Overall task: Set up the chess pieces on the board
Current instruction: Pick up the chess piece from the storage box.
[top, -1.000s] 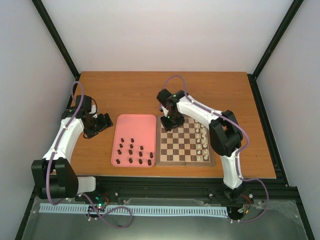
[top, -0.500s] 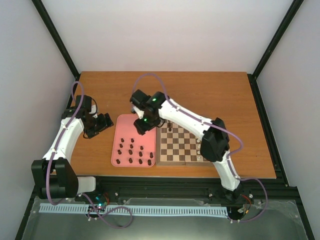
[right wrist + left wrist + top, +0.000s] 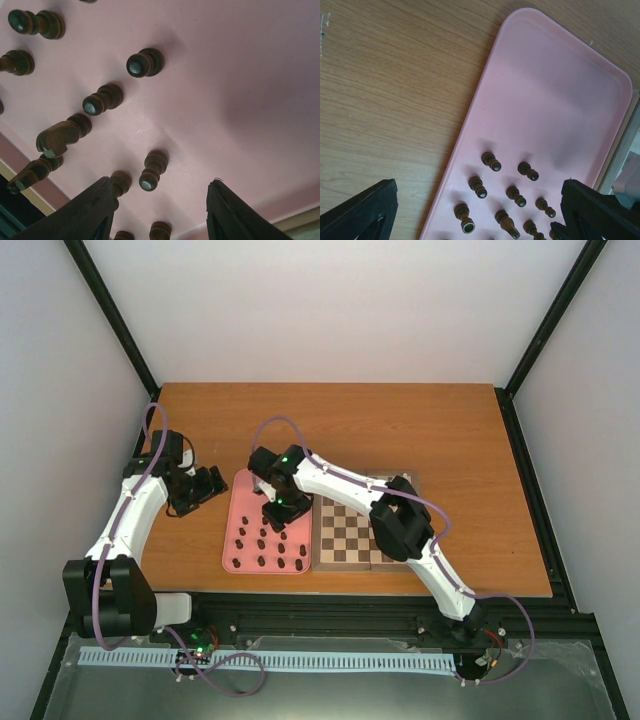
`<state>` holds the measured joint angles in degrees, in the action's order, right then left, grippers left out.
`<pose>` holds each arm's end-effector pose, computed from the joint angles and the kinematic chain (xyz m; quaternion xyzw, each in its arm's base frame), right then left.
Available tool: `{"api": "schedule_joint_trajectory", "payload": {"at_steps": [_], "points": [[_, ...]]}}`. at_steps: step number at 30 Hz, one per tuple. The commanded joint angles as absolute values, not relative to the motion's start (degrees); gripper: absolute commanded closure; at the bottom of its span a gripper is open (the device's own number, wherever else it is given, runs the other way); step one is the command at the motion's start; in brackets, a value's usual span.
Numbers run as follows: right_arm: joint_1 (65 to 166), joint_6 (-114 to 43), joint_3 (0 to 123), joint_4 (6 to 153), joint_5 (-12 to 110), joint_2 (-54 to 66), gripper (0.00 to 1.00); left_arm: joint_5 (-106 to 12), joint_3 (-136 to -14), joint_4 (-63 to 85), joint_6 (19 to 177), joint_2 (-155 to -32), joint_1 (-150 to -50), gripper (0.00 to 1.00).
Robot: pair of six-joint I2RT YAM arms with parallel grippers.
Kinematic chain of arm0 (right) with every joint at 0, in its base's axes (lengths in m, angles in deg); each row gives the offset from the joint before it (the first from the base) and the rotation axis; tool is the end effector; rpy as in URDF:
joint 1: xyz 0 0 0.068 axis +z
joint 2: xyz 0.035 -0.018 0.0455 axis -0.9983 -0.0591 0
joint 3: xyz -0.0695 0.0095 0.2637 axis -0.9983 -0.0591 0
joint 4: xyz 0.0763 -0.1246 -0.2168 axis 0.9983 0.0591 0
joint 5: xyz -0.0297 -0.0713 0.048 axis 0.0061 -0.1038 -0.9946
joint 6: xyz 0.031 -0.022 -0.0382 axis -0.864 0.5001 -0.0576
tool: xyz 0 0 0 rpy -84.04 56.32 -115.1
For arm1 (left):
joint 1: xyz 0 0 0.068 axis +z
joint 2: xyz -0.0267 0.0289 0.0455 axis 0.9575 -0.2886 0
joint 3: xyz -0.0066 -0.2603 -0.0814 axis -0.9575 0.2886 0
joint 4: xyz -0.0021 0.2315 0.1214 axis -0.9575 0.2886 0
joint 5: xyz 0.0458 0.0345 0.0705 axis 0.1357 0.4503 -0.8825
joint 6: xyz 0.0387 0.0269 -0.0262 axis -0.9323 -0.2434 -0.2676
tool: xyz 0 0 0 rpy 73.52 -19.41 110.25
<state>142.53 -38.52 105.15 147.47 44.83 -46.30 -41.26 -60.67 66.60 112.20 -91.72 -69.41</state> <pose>0.2561 0.3912 0.1957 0.3936 -0.9115 -0.1191 0.0012 0.2360 0.0071 0.2552 -0.2278 0.9501 -0.1517 0.1497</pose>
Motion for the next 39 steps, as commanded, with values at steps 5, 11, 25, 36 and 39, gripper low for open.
{"api": "schedule_joint_trajectory", "payload": {"at_steps": [5, 11, 25, 36, 39], "points": [[143.7, -37.3, 103.3, 147.3, 42.2, -47.3, 0.54, -40.5, -60.6, 65.5, 112.2, -90.6, -69.2, 0.00], [144.0, -36.9, 103.5, 147.1, 41.5, -48.1, 0.56, -40.6, -60.2, 65.4, 112.2, -90.3, -69.2, 0.00], [144.0, -36.8, 105.1, 148.3, 42.1, -49.6, 0.65, -40.7, -59.9, 65.2, 112.2, -90.4, -69.2, 0.00], [144.0, -36.7, 105.6, 148.8, 42.0, -50.0, 0.82, -40.7, -59.8, 65.2, 112.2, -90.0, -69.2, 0.00], [144.0, -36.9, 105.6, 148.8, 42.5, -49.8, 0.90, -40.7, -59.8, 65.2, 112.2, -90.0, -69.2, 0.00]]}}
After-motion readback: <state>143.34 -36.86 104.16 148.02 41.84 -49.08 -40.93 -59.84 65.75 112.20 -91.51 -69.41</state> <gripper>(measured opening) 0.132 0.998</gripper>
